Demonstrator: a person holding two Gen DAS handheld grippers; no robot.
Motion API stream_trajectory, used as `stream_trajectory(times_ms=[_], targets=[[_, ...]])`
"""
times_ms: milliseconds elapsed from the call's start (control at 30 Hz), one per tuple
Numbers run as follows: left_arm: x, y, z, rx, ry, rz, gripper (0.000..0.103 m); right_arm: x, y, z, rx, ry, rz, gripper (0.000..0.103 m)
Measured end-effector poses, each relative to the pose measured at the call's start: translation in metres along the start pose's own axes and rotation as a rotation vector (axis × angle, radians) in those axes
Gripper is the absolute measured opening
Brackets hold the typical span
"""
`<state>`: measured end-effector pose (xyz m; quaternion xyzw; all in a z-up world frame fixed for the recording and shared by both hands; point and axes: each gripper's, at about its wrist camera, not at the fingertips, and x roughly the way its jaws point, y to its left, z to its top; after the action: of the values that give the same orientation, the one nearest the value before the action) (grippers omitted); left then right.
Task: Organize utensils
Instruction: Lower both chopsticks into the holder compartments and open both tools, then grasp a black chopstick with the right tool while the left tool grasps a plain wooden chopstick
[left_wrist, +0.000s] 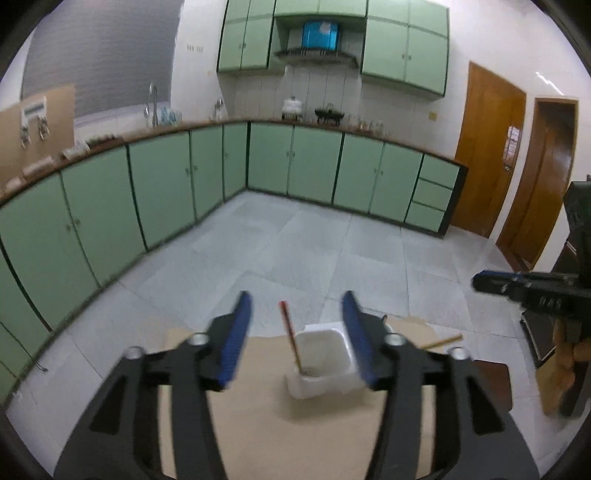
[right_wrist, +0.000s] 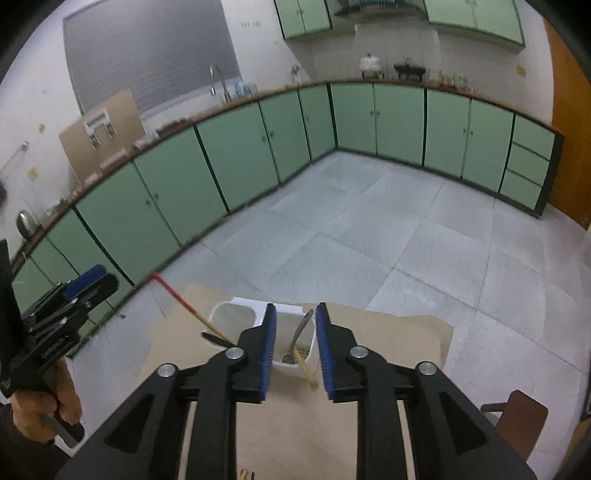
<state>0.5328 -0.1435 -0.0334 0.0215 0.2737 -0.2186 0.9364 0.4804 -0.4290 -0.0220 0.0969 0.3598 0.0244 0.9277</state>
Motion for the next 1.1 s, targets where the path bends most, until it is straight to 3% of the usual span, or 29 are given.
stream_trajectory(times_ms=[133,267,300,467,600,767,833,1000,1067,1100], targets=[[-0.074,0.000,-0.039,0.063,-0.081,0.022,0.070,-0.064,0.007,-0.052,-0.045,-0.135,-0.001,0.042],[-0.138,-0.007,-0.110,0.093,-0.145,0.047,0.083,-0.107,0.019,-0.144,-0.076,-0.206,-0.012,0.047],[-0.150,-0.009,-0.130,0.102,-0.152,0.050,0.085,-0.114,0.024,-0.182,-0.085,-0.216,-0.026,0.048],[-0.187,-0.026,-0.250,0.083,-0.081,-0.007,0.086,-0.106,0.040,-0.331,-0.061,-0.116,-0.047,0.048],[-0.193,-0.047,-0.332,0.081,0.018,-0.046,0.086,-0.088,0.060,-0.417,-0.082,-0.004,-0.036,0.048],[-0.193,-0.049,-0.383,0.046,0.095,-0.054,0.086,-0.075,0.085,-0.449,-0.129,0.038,0.002,0.047],[-0.192,-0.043,-0.392,0.002,0.112,-0.060,0.086,-0.069,0.087,-0.450,-0.123,0.051,0.013,0.047],[-0.187,-0.049,-0.404,0.042,0.119,-0.051,0.084,-0.055,0.090,-0.445,-0.166,0.036,0.017,0.047],[-0.184,-0.055,-0.412,0.059,0.135,-0.061,0.080,-0.052,0.089,-0.448,-0.179,0.023,0.009,0.042],[-0.181,-0.059,-0.414,0.071,0.142,-0.065,0.078,-0.050,0.088,-0.447,-0.184,0.018,0.000,0.033]])
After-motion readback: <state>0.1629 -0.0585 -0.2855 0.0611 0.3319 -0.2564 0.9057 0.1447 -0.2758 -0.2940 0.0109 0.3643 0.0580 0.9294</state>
